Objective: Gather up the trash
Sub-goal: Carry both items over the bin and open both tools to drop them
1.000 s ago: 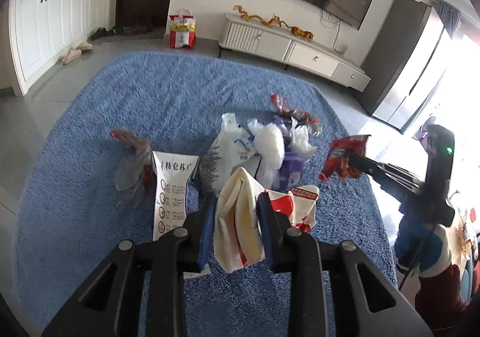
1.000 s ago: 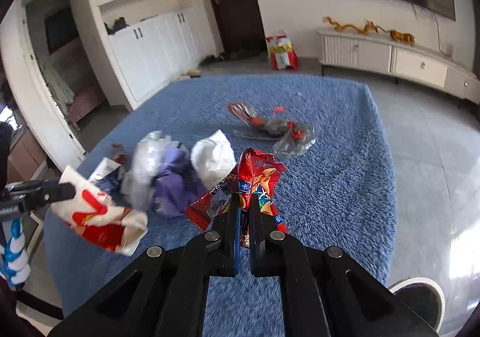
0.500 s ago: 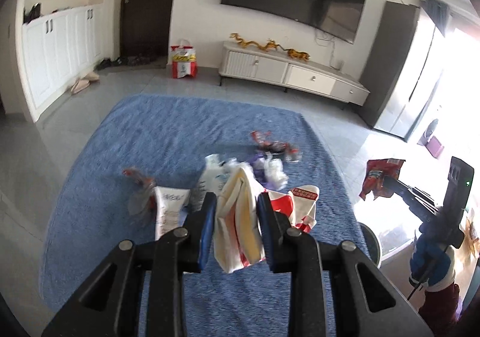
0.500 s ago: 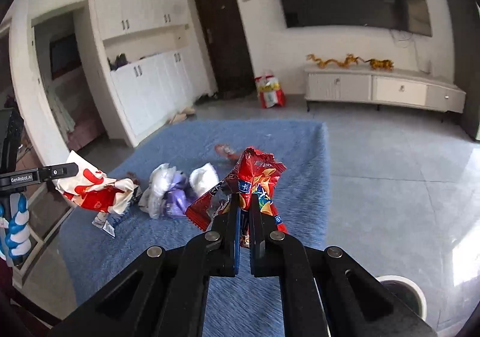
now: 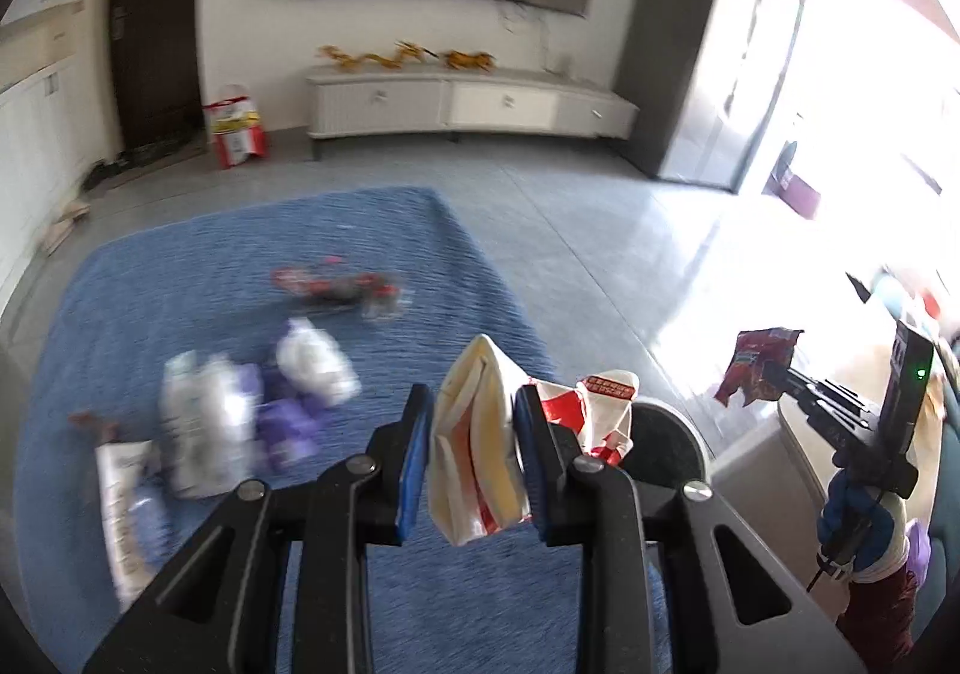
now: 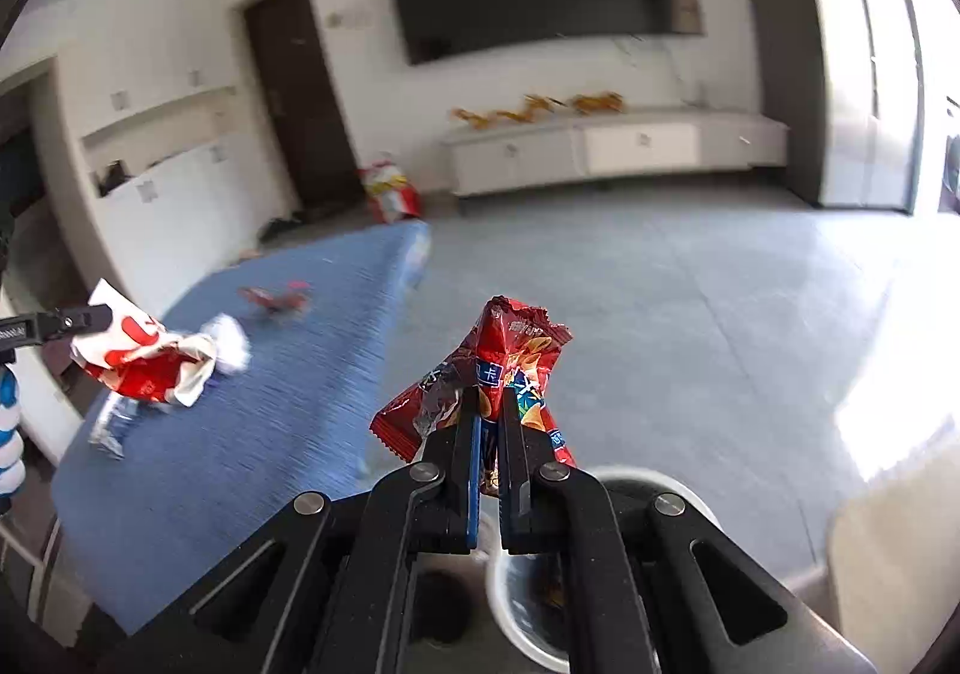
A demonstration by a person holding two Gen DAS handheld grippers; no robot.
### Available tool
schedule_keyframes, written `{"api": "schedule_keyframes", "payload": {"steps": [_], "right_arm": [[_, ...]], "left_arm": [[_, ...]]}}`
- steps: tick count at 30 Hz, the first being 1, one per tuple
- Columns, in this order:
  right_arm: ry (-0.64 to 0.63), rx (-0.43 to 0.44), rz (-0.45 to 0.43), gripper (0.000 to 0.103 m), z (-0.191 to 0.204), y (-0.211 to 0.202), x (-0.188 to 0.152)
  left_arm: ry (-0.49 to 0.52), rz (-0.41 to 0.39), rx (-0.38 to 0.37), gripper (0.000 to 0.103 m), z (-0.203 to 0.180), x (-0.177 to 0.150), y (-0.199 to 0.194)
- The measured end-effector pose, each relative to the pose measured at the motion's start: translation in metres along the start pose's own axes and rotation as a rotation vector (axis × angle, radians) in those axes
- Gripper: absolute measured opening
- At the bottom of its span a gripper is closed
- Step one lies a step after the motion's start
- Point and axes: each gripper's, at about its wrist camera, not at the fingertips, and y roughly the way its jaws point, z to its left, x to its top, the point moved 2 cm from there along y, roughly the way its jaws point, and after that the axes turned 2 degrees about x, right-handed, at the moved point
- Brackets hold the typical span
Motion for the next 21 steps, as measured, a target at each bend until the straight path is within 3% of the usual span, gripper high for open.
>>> {"api": "schedule_keyframes", "payload": {"steps": [10,21], "right_arm": [[0.109,-0.131,0.147,0.005,-0.061,0.035,-0.059],[0.198,-0.175,0.203,0.009,-0.089,0.060,-0.080]], "left_arm": [[0.218,0.153,-0.057,0.027,-0.113,-0.003,0.101],[0.322,0.238,-0.052,0.030,-0.185,-0.029,0.172]]}}
